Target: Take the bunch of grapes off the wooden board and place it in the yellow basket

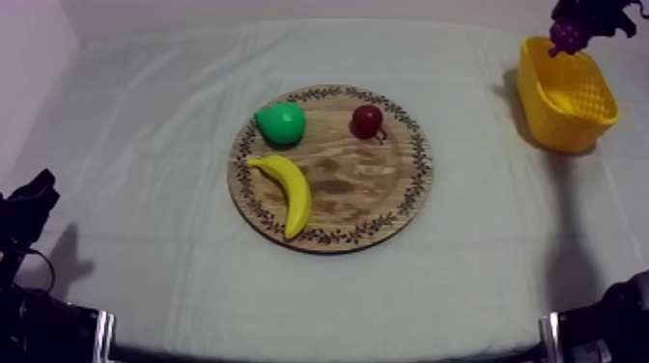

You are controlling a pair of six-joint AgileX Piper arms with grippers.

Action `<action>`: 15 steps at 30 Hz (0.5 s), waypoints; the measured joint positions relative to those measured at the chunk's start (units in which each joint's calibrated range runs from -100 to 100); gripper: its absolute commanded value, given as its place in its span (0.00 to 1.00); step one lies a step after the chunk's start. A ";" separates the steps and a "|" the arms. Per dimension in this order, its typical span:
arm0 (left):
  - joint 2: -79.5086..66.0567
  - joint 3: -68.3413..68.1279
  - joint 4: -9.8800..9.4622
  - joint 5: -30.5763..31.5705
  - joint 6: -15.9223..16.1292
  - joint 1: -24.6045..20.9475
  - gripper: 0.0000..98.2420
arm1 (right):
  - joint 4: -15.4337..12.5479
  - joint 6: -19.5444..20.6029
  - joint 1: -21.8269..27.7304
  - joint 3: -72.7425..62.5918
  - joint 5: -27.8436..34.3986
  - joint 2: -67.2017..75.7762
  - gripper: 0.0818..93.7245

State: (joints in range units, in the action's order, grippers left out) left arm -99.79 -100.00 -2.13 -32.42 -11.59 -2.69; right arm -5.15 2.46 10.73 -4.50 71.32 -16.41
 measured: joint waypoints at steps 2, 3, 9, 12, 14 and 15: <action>0.00 0.00 0.00 0.00 0.00 0.00 0.00 | 0.68 0.40 0.76 -1.97 -0.12 -2.58 0.36; 0.00 0.00 0.00 0.00 0.00 0.00 0.00 | 0.97 0.44 1.06 -2.87 -0.29 -3.93 0.38; 0.00 0.00 0.00 0.00 0.00 0.00 0.00 | 1.46 0.28 1.86 -4.21 -2.33 -8.65 0.69; 0.00 0.00 0.00 0.00 0.00 0.00 0.00 | 1.54 0.07 2.04 -4.52 -2.60 -9.11 0.78; 0.00 0.00 0.00 0.00 0.00 0.00 0.00 | 1.25 -0.33 2.41 -4.60 -2.39 -9.11 0.81; 0.00 0.00 0.00 0.00 0.00 0.00 0.00 | 1.16 -0.44 2.61 -4.60 -2.23 -9.02 0.82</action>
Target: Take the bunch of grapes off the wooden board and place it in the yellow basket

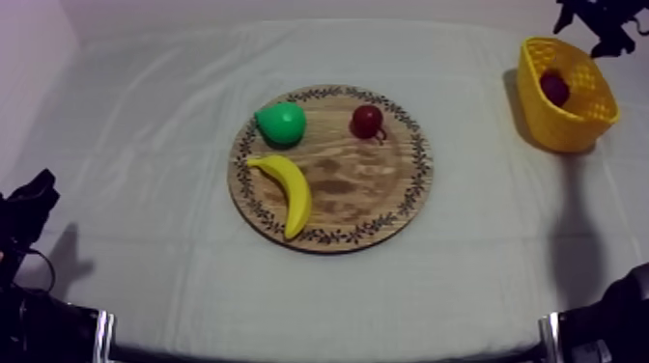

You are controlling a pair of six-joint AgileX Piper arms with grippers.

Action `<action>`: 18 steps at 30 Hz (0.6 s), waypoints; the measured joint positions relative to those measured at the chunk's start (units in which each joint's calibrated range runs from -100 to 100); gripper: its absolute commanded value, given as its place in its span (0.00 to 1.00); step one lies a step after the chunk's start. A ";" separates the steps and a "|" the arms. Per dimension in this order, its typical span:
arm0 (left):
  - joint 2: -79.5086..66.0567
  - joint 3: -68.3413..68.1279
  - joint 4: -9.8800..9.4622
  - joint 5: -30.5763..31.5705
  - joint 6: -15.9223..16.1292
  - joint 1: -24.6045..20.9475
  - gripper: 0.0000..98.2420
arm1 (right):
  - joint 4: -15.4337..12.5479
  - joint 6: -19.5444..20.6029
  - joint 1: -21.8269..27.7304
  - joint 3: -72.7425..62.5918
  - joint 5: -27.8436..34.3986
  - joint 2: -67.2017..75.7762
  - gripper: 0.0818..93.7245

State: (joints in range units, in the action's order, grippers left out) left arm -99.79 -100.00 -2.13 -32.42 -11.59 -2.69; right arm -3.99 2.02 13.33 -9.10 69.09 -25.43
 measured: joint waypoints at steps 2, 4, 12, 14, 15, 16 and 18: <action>0.00 0.00 0.00 0.00 0.00 0.00 0.00 | -0.17 -0.24 0.21 0.24 0.63 0.76 0.83; 0.00 0.00 0.00 0.00 0.00 0.00 0.00 | -0.24 -0.62 0.35 1.17 0.82 2.01 0.82; 0.00 0.00 0.00 0.00 0.00 0.00 0.00 | -1.65 -2.41 -0.21 11.05 -1.67 12.56 0.63; 0.00 0.00 0.00 0.00 0.00 0.00 0.00 | -2.22 -3.31 -0.37 14.99 -3.04 16.80 0.56; 0.00 0.00 0.00 0.00 0.00 0.00 0.00 | -2.75 -3.74 -0.42 17.06 -3.67 19.12 0.52; 0.00 0.00 0.00 0.00 0.00 0.00 0.00 | -3.11 -4.06 -0.51 18.74 -4.04 21.05 0.48; 0.00 0.00 0.00 0.00 0.00 0.00 0.00 | -3.28 -4.74 -0.87 23.10 -4.86 26.27 0.41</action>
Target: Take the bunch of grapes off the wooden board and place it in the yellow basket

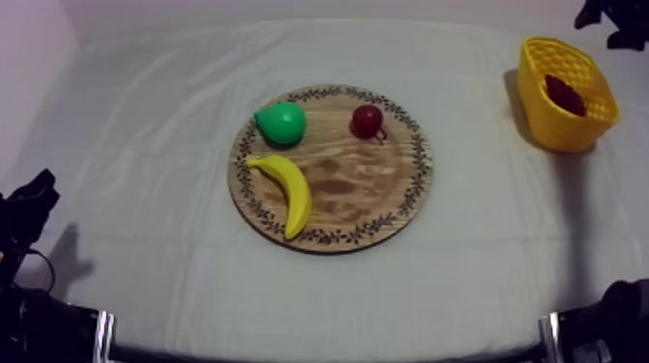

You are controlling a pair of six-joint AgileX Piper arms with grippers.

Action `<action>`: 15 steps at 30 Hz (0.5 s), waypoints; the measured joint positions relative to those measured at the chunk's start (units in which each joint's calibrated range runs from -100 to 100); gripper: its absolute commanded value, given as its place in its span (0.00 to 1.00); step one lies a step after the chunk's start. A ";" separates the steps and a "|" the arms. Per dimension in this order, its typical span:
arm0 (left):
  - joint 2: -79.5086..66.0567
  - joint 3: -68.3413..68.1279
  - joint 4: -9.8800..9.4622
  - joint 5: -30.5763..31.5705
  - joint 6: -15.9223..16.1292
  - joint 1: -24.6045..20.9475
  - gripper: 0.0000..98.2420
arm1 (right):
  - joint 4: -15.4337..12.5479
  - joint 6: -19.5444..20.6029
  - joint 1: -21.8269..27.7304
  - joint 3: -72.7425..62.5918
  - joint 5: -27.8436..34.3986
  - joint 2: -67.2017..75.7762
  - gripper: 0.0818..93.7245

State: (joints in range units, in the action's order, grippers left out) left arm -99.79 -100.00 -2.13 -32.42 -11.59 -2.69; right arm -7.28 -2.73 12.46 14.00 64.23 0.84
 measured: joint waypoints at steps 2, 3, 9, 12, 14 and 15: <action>0.00 0.00 0.00 0.00 0.00 0.00 0.00 | -0.07 -0.38 -0.31 3.90 -0.43 4.95 0.32; 0.00 0.00 0.00 0.00 0.00 0.00 0.00 | -0.36 -0.45 -0.39 6.11 -0.51 7.84 0.28; 0.00 0.00 0.00 0.00 0.00 0.00 0.00 | -1.71 -1.64 0.38 18.55 -0.43 25.61 0.08; 0.00 0.00 0.00 0.00 0.00 0.00 0.00 | -1.71 -1.93 0.42 24.37 -0.40 34.73 0.04; 0.00 0.00 0.00 0.00 0.00 0.00 0.00 | -1.20 -1.82 0.16 27.90 -0.29 41.09 0.02; 0.00 0.00 0.00 0.00 0.00 0.00 0.00 | -0.79 -1.65 -0.05 29.78 -0.23 44.15 0.02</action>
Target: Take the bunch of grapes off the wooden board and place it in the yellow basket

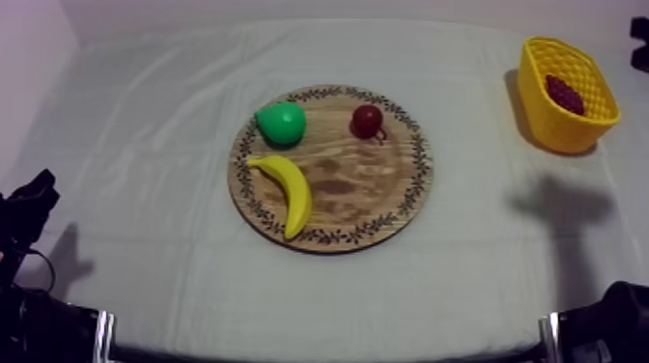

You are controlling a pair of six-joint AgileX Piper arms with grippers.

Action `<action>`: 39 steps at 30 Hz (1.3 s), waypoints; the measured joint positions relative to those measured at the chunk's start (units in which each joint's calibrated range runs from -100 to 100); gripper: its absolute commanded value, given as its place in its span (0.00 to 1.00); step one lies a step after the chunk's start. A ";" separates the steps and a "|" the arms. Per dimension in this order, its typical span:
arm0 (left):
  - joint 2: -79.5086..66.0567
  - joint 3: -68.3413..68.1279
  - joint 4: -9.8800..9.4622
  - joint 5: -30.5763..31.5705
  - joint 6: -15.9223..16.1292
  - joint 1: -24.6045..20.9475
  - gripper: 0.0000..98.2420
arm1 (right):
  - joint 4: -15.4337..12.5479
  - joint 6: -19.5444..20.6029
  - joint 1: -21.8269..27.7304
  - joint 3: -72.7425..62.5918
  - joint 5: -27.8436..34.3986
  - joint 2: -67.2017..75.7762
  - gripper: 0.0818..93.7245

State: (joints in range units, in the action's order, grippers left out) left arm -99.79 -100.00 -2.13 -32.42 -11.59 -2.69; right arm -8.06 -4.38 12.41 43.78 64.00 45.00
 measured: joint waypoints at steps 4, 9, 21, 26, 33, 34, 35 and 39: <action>0.00 0.00 0.00 0.00 0.00 0.00 0.00 | 1.72 0.71 -1.18 7.53 -2.02 10.78 0.01; 0.00 0.00 0.00 0.00 0.00 0.00 0.00 | 3.97 1.83 -3.94 16.04 -5.04 21.66 0.00; 0.00 0.00 0.00 0.00 0.00 0.00 0.00 | 5.34 0.23 -8.58 39.97 -15.44 42.81 0.00; 0.00 0.00 0.00 0.00 0.00 0.00 0.00 | 5.85 0.41 -9.06 49.24 -17.69 49.02 0.00; 0.00 0.00 0.00 0.00 0.00 0.00 0.00 | 6.84 2.74 -9.10 55.12 -22.03 50.65 0.00; 0.00 0.00 0.00 0.00 0.00 0.00 0.00 | 6.84 2.58 -9.10 55.43 -23.73 50.65 0.00; 0.00 0.00 0.00 0.00 0.00 0.00 0.00 | 6.84 2.06 -9.10 55.60 -25.19 50.65 0.00; 0.00 0.00 0.00 0.00 0.00 0.00 0.00 | 6.88 -1.44 -9.07 55.91 -27.62 50.65 0.00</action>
State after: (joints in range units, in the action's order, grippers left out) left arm -99.79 -100.00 -2.13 -32.42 -11.59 -2.69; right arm -1.18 -5.82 3.34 99.70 36.38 95.65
